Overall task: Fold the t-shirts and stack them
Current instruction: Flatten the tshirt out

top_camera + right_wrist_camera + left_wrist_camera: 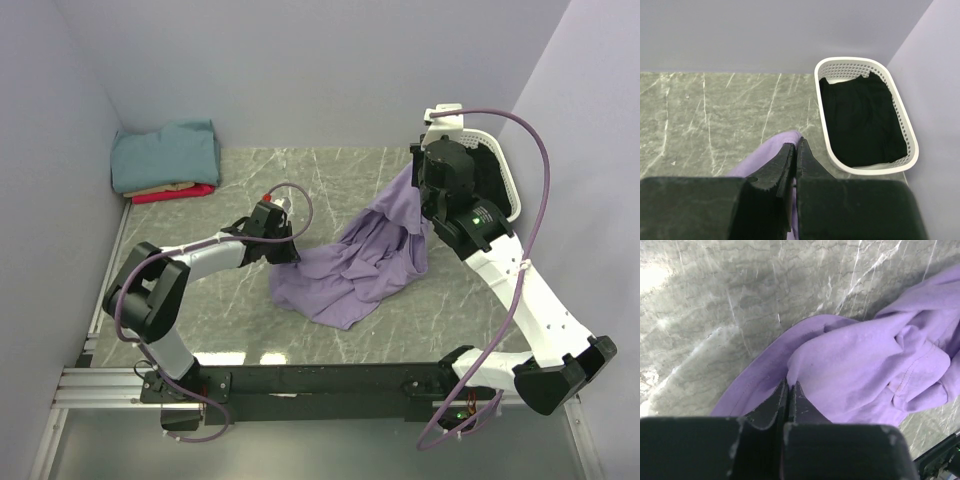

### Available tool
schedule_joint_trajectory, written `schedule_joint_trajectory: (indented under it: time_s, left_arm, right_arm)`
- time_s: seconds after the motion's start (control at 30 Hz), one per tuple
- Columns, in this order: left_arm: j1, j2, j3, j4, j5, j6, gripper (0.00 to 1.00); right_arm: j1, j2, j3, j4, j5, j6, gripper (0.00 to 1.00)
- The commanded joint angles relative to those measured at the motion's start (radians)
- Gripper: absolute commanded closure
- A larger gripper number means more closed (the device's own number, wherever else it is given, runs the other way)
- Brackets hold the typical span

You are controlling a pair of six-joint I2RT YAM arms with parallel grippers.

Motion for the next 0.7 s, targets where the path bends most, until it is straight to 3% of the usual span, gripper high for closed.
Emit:
schedule_joint_trajectory:
  time_s: [0.0,0.13,0.37,0.57,0.67]
  left_arm:
    - [-0.002,-0.072,0.027,-0.024,-0.042,0.029,0.99]
    - [0.029,-0.188,0.065,-0.146,-0.142,0.033,0.99]
    - [0.213,-0.489,0.179,-0.396,-0.308,0.085,0.99]
    - [0.257,-0.601,0.295,-0.573,-0.412,0.145,0.99]
    - [0.259,-0.621,0.323,-0.63,-0.362,0.156,0.99]
  right_arm:
    - [-0.008,-0.032,-0.004,0.047,0.021,-0.006,1.0]
    - [-0.008,-0.059,-0.007,0.032,0.035,-0.008,1.0]
    - [-0.006,-0.121,-0.021,-0.051,0.037,0.035,1.0]
    - [-0.006,-0.174,-0.056,-0.111,0.018,0.086,1.0]
    - [-0.006,-0.191,-0.07,-0.163,-0.014,0.12,1.0]
